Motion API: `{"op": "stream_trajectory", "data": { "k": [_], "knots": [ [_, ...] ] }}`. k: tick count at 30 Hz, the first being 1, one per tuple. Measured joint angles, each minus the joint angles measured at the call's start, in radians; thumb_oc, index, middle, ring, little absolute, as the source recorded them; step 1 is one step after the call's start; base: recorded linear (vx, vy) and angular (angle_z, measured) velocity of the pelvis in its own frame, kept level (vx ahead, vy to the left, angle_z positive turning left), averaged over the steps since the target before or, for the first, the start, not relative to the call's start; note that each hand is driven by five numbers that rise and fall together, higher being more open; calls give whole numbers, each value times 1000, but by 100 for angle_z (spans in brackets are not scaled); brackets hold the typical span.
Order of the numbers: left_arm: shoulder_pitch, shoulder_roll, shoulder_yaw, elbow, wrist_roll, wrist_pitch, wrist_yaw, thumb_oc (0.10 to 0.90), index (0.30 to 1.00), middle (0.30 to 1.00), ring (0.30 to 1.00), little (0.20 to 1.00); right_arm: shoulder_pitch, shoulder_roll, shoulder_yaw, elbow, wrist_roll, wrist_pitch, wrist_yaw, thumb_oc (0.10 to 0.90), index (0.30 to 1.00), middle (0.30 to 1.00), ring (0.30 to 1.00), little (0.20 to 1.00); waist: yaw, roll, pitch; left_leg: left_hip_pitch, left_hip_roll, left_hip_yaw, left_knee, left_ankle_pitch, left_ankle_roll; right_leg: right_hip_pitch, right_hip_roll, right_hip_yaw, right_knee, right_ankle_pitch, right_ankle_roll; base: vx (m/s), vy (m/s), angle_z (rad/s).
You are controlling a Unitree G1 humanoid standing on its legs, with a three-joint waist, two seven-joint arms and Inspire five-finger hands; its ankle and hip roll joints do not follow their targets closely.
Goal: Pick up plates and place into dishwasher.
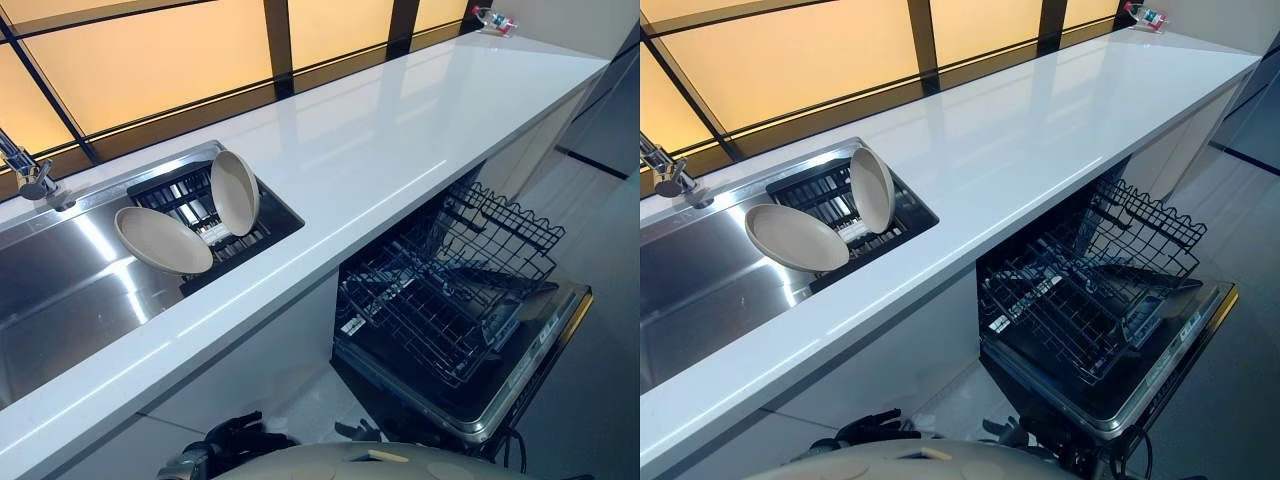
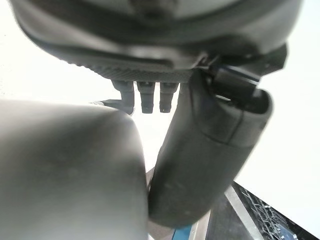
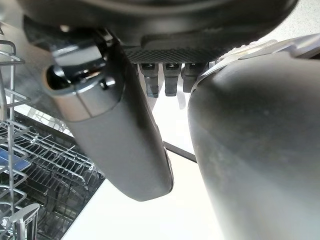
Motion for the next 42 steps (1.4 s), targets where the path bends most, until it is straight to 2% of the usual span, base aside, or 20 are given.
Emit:
{"op": "stream_trajectory", "data": {
  "k": [35, 38, 42],
  "knots": [
    [0, 1, 0, 1, -4, 0, -10, 800, 900, 900, 900, 900, -1, 1, 1, 0, -18, 2, 2, 800, 900, 900, 900, 900, 0, -1, -6, 1, 0, 0, 0, 0, 0, 1, 0, 1, 0, 3, -4, 0, 0, 0],
    [2, -1, 0, 1, -5, -25, -11, 800, 900, 900, 900, 900, -1, 1, 1, 0, -18, 3, 2, 800, 900, 900, 900, 900, 0, -1, -6, 1, 0, 1, 0, 0, 0, 1, 0, 1, 0, 3, -4, 0, 0, 0],
    [-1, 4, -36, -8, 57, -121, -7, 800, 900, 900, 900, 900, -3, 0, 2, -1, -18, 7, 2, 800, 900, 900, 900, 900, 0, -1, -6, 2, 0, 7, 0, 0, 0, 0, 0, 2, 0, 3, -4, 0, 0, 0]
  ]
}}
